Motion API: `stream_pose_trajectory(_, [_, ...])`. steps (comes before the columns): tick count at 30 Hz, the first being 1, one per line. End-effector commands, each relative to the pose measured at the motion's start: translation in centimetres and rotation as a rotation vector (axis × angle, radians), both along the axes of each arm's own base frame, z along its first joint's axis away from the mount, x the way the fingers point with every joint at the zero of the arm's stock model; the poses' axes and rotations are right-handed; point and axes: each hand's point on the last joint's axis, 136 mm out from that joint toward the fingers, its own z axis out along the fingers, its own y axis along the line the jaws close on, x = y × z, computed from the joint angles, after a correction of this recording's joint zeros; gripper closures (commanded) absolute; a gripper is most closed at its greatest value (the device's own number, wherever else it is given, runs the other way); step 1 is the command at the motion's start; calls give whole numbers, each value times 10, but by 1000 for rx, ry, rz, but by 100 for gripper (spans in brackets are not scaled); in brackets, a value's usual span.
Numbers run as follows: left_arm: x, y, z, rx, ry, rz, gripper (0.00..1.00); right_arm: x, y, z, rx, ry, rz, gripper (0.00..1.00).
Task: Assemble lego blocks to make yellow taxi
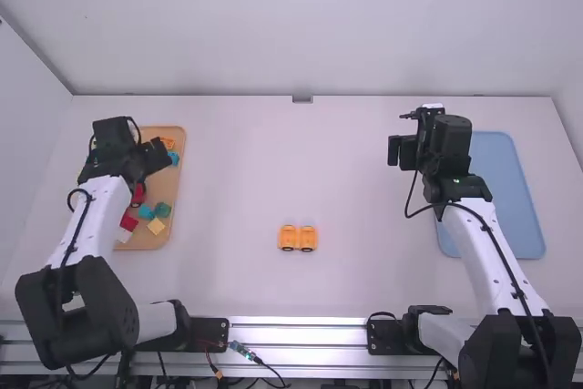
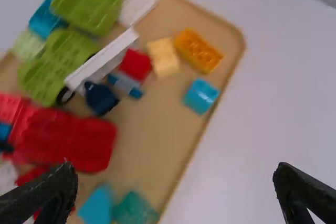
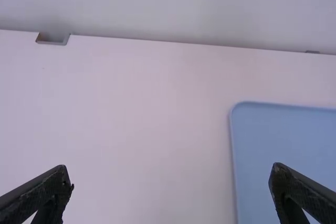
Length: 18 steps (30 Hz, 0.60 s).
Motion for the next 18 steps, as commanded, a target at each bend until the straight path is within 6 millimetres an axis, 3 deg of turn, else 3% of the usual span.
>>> stream_pose_trajectory(1, [-12,12,-15,-90,32,113,1,3,2,6,1,-13,1,1])
stream_pose_trajectory(7, [-54,22,-45,-164,191,222,1,4,5,8,1,-22,10,1])
stream_pose_trajectory(18, [-80,9,-78,-222,268,264,1,4,32,12,-58,-47,116,1])
